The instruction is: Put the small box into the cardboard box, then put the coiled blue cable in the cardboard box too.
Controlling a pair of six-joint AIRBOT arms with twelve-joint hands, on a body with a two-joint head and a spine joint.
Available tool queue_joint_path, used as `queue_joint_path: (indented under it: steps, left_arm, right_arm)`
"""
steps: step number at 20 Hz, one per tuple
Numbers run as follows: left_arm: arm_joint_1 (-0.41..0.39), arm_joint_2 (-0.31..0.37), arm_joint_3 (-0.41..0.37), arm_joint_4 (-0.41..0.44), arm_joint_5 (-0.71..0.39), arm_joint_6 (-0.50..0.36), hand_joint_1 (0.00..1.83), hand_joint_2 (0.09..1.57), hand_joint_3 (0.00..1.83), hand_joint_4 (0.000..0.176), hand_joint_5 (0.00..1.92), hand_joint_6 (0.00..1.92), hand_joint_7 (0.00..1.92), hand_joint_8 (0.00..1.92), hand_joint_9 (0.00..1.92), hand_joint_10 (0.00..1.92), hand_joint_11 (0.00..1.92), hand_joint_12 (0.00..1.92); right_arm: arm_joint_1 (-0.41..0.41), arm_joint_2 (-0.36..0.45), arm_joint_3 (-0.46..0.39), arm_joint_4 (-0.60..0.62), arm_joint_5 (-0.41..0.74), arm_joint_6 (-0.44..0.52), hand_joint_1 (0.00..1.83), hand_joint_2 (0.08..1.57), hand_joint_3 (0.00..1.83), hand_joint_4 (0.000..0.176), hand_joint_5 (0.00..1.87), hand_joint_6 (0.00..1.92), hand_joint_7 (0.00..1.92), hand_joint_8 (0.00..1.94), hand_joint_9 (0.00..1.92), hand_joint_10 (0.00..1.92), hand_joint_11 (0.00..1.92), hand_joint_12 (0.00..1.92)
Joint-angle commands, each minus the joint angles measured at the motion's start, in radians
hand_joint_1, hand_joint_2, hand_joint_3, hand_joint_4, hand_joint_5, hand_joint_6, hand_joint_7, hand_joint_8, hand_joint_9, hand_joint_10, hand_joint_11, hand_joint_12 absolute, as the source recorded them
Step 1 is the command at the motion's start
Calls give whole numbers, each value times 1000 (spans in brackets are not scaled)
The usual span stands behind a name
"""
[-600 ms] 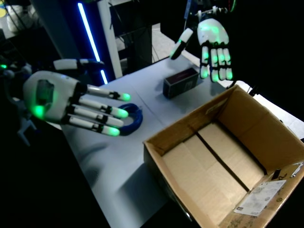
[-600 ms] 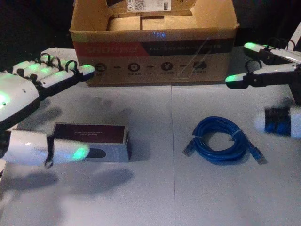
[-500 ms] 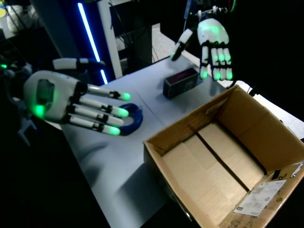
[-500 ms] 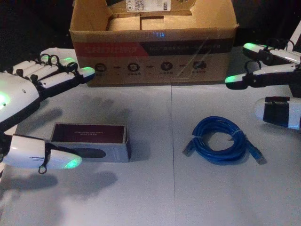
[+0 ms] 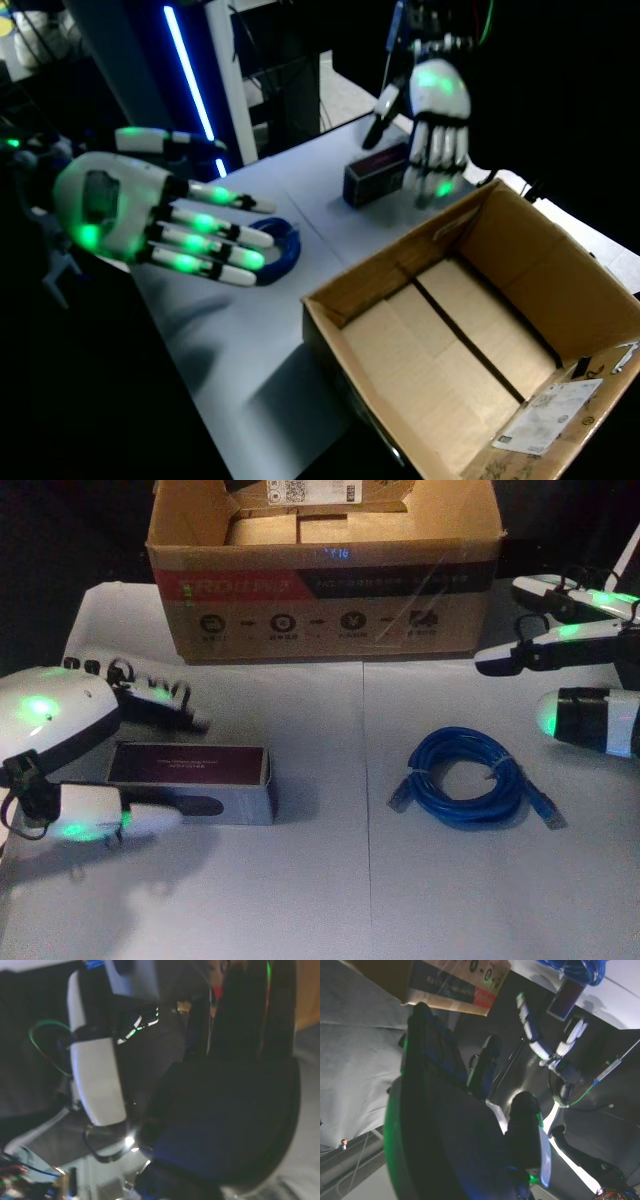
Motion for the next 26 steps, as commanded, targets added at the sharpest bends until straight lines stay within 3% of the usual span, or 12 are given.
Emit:
queue_joint_path:
  steps: [1, 3, 4, 5, 7, 14, 15, 17, 18, 19, 22, 26]
  left_arm:
    - [-15, 0, 3, 2, -121, -3, 1225, 1145, 3, 0, 968, 846, 893, 1291, 877, 899, 719, 1252]
    - [-19, 8, 3, 2, -140, -3, 1217, 1141, 1, 0, 999, 862, 870, 1262, 849, 934, 713, 1283]
    - [-22, 16, 0, 2, -159, -4, 1360, 1136, 0, 0, 964, 892, 868, 1109, 863, 1319, 694, 1251]
    - [-23, 30, -6, 2, -185, -4, 1370, 1128, 0, 0, 975, 826, 902, 1101, 865, 1333, 677, 1231]
    - [-30, 70, -21, 3, -251, -4, 1234, 1123, 2, 0, 1048, 723, 905, 1264, 877, 1099, 757, 1435]
    - [-96, 169, -17, -15, -520, 3, 1217, 1126, 2, 8, 1017, 903, 895, 1159, 838, 837, 619, 1386]
    - [-141, 156, 3, -29, -528, 18, 1353, 1151, 1, 0, 906, 1119, 875, 1094, 801, 1282, 608, 1294]
    - [-233, 123, 47, -40, -499, 36, 1218, 1132, 0, 0, 909, 1035, 981, 1050, 926, 818, 769, 1361]
    - [-284, 103, 73, -43, -467, 44, 1339, 1128, 3, 0, 891, 1039, 965, 1011, 884, 1168, 681, 1286]
    - [-309, 91, 86, -44, -443, 47, 1215, 1139, 1, 0, 911, 1012, 949, 1123, 882, 699, 611, 1217]
    - [-485, -14, 203, -24, -233, 74, 1216, 1110, 0, 30, 972, 961, 1011, 983, 1000, 555, 715, 1211]
    - [-633, -169, 350, -22, -2, 118, 1241, 1068, 0, 6, 1030, 850, 1135, 812, 1139, 471, 811, 1233]
  right_arm:
    - [7, -1, 4, 12, 118, 3, 0, 1298, 11, 176, 37, 1, 0, 0, 0, 0, 0, 0]
    - [7, -1, 4, 12, 118, 3, 0, 1299, 8, 176, 36, 0, 0, 0, 0, 0, 0, 0]
    - [7, -2, 4, 12, 118, 3, 0, 1297, 7, 176, 35, 0, 0, 0, 0, 0, 0, 0]
    - [7, -3, 4, 12, 118, 3, 0, 1300, 7, 176, 33, 0, 0, 0, 0, 0, 0, 0]
    - [7, -2, 4, 13, 115, 3, 0, 1305, 8, 176, 34, 0, 0, 0, 0, 0, 0, 0]
    - [7, -8, 7, 13, 112, 3, 0, 1325, 8, 176, 63, 8, 10, 4, 0, 0, 0, 0]
    - [7, -8, 8, 13, 112, 3, 0, 1334, 10, 176, 79, 13, 23, 8, 0, 0, 0, 0]
    - [7, -9, 10, 13, 113, 3, 0, 1338, 8, 176, 77, 6, 9, 0, 0, 0, 0, 0]
    - [7, -9, 12, 12, 113, 3, 0, 1334, 5, 176, 75, 5, 11, 1, 0, 0, 0, 0]
    - [7, -10, 14, 12, 113, 3, 0, 1329, 2, 176, 75, 4, 12, 2, 0, 0, 0, 0]
    - [7, -22, 24, 5, 113, 3, 0, 1327, 1, 176, 78, 3, 21, 4, 0, 0, 0, 0]
    - [10, -45, 41, -7, 113, 3, 80, 1316, 0, 176, 98, 3, 2, 1, 0, 0, 0, 0]
